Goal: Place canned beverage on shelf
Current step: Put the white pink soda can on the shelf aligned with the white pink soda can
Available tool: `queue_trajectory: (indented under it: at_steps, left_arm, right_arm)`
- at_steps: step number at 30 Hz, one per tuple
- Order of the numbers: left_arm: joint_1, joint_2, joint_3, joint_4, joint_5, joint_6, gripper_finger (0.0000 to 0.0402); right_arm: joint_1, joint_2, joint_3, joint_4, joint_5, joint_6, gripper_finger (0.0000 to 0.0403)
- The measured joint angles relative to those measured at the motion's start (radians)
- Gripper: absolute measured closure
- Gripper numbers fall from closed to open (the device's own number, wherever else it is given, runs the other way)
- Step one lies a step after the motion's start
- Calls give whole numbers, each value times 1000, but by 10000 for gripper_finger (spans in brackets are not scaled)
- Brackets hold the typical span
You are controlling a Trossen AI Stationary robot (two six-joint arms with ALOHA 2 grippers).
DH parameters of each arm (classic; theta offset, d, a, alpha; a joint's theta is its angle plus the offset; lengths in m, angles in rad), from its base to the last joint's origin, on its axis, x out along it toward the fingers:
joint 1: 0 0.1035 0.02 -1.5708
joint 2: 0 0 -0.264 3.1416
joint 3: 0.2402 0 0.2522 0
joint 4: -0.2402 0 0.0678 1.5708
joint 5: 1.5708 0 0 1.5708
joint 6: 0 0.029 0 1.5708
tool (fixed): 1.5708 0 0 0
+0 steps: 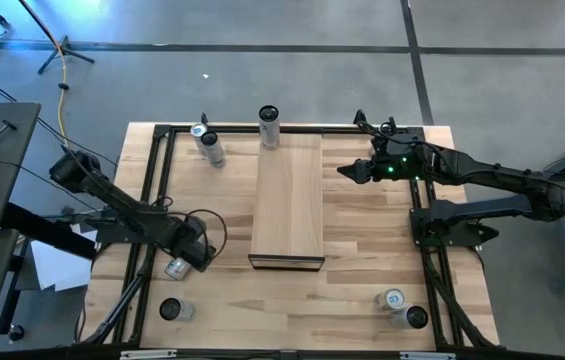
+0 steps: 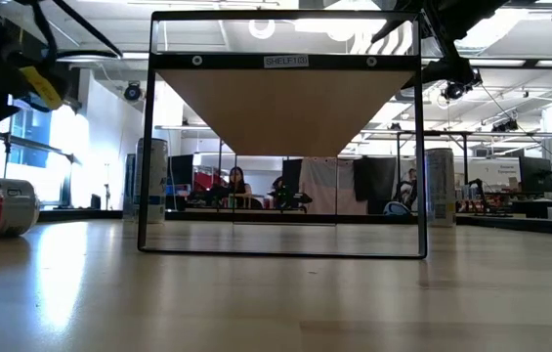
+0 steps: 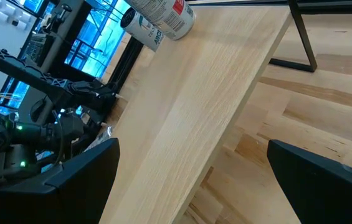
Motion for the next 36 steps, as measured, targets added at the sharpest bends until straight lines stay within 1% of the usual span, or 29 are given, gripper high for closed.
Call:
queue_trajectory:
  at_steps: [6,10,16,21,24,26,29,32,36]
  left_arm:
    - [-12,32,0,4,-18,-30,12]
    - [-18,65,0,44,23,-44,12]
    - [-34,115,0,55,23,-64,12]
    - [-34,131,0,68,23,-71,12]
    - [-39,132,0,77,30,-74,19]
    - [-47,132,0,78,32,-81,33]
    - [-62,132,0,76,35,-99,64]
    - [-72,132,0,76,38,-109,106]
    - [-72,130,0,74,37,-108,174]
  right_arm:
    - [0,0,0,0,0,0,9]
    - [0,0,0,0,-1,0,9]
    - [0,0,0,-1,-4,4,9]
    - [0,0,0,-1,-5,8,9]
    - [0,0,0,-1,-6,8,9]
    - [0,0,0,-3,-7,8,9]
    - [0,0,0,-3,-8,8,9]
    - [0,0,0,-3,-8,8,9]
    - [0,0,0,-3,-8,8,9]
